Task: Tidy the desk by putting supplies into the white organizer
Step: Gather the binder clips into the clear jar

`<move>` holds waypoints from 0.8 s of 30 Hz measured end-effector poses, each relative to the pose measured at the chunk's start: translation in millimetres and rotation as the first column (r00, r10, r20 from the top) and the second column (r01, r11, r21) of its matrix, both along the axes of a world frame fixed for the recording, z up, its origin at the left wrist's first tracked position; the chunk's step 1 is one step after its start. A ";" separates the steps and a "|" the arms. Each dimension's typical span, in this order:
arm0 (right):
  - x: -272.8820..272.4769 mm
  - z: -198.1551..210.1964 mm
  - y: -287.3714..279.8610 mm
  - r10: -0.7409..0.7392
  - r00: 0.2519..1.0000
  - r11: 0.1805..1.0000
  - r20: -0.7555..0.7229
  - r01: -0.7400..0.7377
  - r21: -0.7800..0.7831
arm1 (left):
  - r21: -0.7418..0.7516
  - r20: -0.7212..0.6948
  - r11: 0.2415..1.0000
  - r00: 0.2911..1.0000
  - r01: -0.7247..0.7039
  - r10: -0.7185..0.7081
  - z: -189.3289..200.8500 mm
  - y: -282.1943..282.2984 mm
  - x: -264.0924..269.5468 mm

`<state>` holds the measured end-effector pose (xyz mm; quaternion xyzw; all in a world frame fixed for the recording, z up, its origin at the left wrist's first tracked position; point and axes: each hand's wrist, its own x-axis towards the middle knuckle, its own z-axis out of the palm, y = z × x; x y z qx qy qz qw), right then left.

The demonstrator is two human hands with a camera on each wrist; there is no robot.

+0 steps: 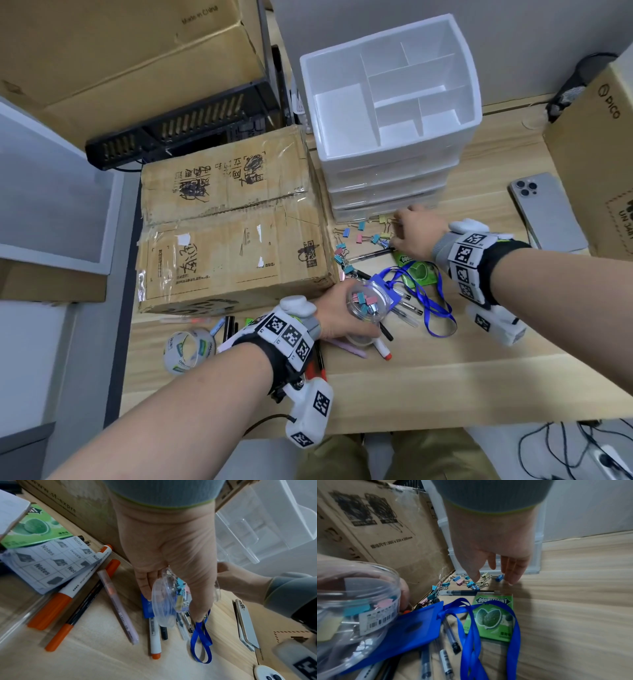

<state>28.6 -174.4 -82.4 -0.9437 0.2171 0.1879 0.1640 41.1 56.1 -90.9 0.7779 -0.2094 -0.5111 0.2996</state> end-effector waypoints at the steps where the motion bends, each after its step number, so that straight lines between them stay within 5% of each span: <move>1: 3.1 -3.0 2.5 -0.004 1.000 1.000 -0.013 0.004 -0.011 | 0.000 0.006 1.000 1.000 -0.007 0.007 1.3 0.0 0.1; 24: 16.4 -25.0 32.4 0.039 0.999 0.994 0.023 -0.041 0.098 | 0.018 -0.019 1.000 1.000 0.005 -0.004 2.1 -1.2 -0.6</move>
